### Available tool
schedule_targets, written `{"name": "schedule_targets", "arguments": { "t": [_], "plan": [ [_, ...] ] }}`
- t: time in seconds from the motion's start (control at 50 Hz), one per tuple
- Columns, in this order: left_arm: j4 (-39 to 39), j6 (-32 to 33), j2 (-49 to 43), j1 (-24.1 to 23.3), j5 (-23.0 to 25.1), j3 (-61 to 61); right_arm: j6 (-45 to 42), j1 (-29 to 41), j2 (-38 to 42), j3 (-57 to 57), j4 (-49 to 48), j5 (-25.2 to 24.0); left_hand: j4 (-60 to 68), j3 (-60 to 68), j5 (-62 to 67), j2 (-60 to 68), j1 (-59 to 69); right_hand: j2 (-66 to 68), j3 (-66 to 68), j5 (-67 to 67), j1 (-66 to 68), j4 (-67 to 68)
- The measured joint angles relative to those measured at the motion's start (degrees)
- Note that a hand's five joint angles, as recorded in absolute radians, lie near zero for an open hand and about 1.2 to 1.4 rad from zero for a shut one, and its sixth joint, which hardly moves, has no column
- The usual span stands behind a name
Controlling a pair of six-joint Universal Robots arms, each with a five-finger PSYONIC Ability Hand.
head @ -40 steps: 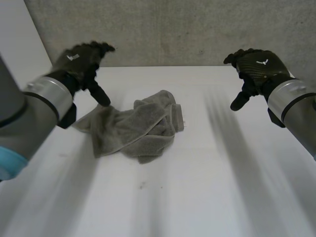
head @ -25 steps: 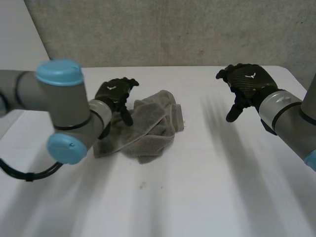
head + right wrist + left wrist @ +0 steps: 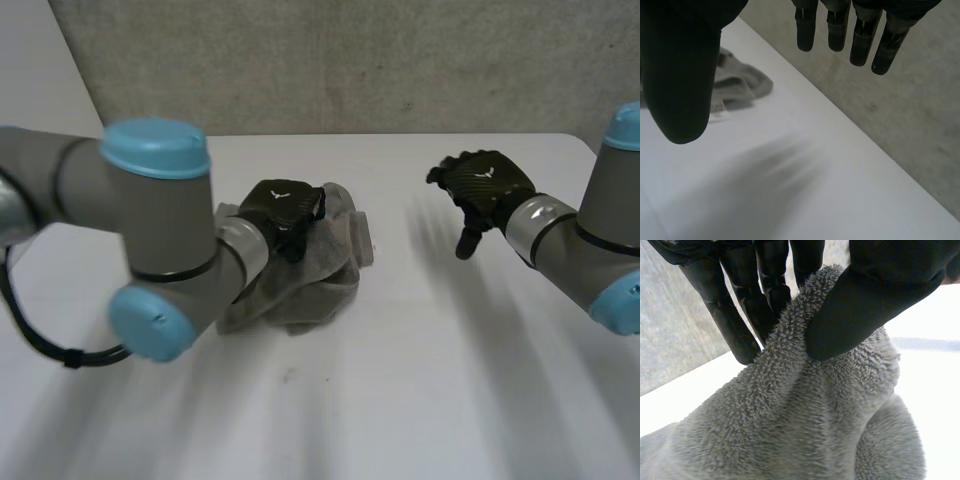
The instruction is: Fold the towel.
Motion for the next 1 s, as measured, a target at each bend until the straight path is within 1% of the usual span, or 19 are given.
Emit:
{"name": "schedule_targets", "arguments": {
  "t": [0.12, 0.14, 0.22, 0.26, 0.34, 0.4, 0.44, 0.46, 0.5, 0.52, 0.62, 0.64, 0.66, 0.68, 0.76, 0.84, 0.86, 0.92, 1.0],
  "plan": [
    [-0.71, 0.15, 13.74, -1.03, -0.08, -11.66, 2.7, 0.86, 4.78, -5.64, -0.25, -8.64, 0.29, 0.14, 0.28, 0.17, 0.21, 0.0, 0.0, 0.0, 0.0, 0.0],
    [-0.57, 0.18, 17.88, -1.2, -0.08, -14.99, 4.35, 1.73, 6.82, -7.27, -0.37, -12.25, 0.29, 0.21, 0.28, 0.19, 0.22, 0.0, 0.0, 0.0, 0.0, 0.0],
    [-0.19, 0.21, 24.07, -1.31, -0.05, -19.72, 6.6, 3.97, 10.04, -9.14, -0.66, -17.59, 0.3, 0.26, 0.28, 0.2, 0.23, 0.0, 0.0, 0.0, 0.0, 0.0],
    [0.07, 0.21, 28.87, -1.31, 0.02, -23.19, 7.91, 7.11, 13.15, -10.25, -1.53, -21.29, 0.31, 0.26, 0.28, 0.21, 0.23, 0.0, 0.0, 0.0, 0.0, 0.0],
    [0.15, 0.23, 33.69, -1.31, 0.1, -26.66, 8.65, 11.08, 16.59, -11.12, -3.59, -22.78, 0.32, 0.27, 0.28, 0.21, 0.24, 0.0, 0.0, 0.0, 0.0, 0.0],
    [0.19, 0.25, 36.34, -1.17, 0.15, -28.54, 8.83, 13.92, 18.78, -11.66, -5.43, -22.47, 0.32, 0.33, 0.28, 0.21, 0.24, 4.28, 4.83, 4.3, 3.87, 4.32],
    [0.25, 0.3, 37.78, -0.89, 0.16, -29.64, 8.83, 15.56, 19.86, -12.23, -6.75, -21.38, 0.33, 0.33, 0.28, 0.22, 0.24, 24.39, 24.89, 22.56, 21.95, 24.02],
    [0.35, 0.42, 38.57, -0.45, 0.16, -30.27, 8.82, 16.36, 20.16, -12.98, -7.8, -19.81, 0.33, 0.33, 0.28, 0.22, 0.24, 38.08, 38.07, 34.52, 34.32, 37.21],
    [0.5, 0.66, 38.97, 0.21, 0.15, -30.7, 8.8, 16.77, 19.96, -13.79, -8.68, -17.9, 0.33, 0.33, 0.28, 0.22, 0.24, 51.32, 51.46, 47.33, 42.5, 50.14],
    [0.77, 1.04, 39.17, 1.1, 0.15, -30.97, 8.76, 16.9, 19.39, -14.67, -9.54, -15.69, 0.33, 0.33, 0.28, 0.23, 0.28, 53.41, 53.95, 49.83, 42.7, 52.91],
    [2.68, 2.91, 38.64, 4.31, 0.19, -30.97, 8.41, 15.83, 15.17, -16.82, -11.61, -7.56, 0.33, 0.33, 0.28, 0.23, 0.54, 53.99, 55.45, 50.96, 42.7, 54.82],
    [2.68, 2.91, 38.64, 4.31, 0.19, -30.97, 8.41, 15.83, 15.17, -16.82, -11.61, -7.56, 0.33, 0.33, 0.28, 0.23, 0.54, 53.99, 55.45, 50.96, 42.7, 54.82],
    [4.84, 4.36, 37.55, 5.85, 0.23, -30.44, 8.1, 14.73, 11.96, -16.93, -12.23, -3.99, 0.27, 0.28, 0.27, 0.18, 0.53, 53.99, 55.45, 50.98, 42.7, 54.85],
    [5.83, 4.93, 37.02, 6.27, 0.24, -30.15, 7.86, 13.97, 9.68, -16.5, -12.53, -2.04, -0.6, -0.39, 0.13, -0.57, 0.53, 53.99, 55.45, 50.99, 42.7, 54.85],
    [11.3, 7.78, 34.02, 7.56, 0.32, -28.25, 6.74, 11.51, 1.43, -13.08, -13.15, 2.12, -5.56, -5.38, -4.51, -5.58, -2.09, 53.99, 55.45, 51.02, 42.7, 54.85],
    [16.02, 9.68, 29.85, 7.75, 0.36, -26.21, 4.04, 10.12, -5.91, -7.34, -11.69, 2.79, -6.9, -6.64, -5.78, -6.81, -3.67, 53.99, 55.45, 51.18, 42.7, 54.86],
    [17.1, 10.04, 28.23, 7.66, 0.36, -25.62, 1.68, 9.8, -9.36, -3.36, -9.55, 2.28, -6.92, -6.71, -5.87, -6.9, -3.68, 53.99, 55.46, 51.55, 42.7, 54.86],
    [18.24, 10.33, 25.71, 7.43, 0.37, -24.89, -1.49, 9.72, -12.34, 1.0, -6.21, 1.49, -7.07, -6.86, -6.0, -7.05, -3.86, 53.99, 55.47, 51.7, 42.7, 54.86],
    [18.8, 10.4, 20.99, 6.99, 0.36, -24.53, -8.39, 10.02, -14.46, 8.56, 2.09, 0.56, -7.78, -7.57, -6.74, -7.76, -4.65, 53.99, 55.47, 51.77, 42.7, 54.86]
  ]
}}
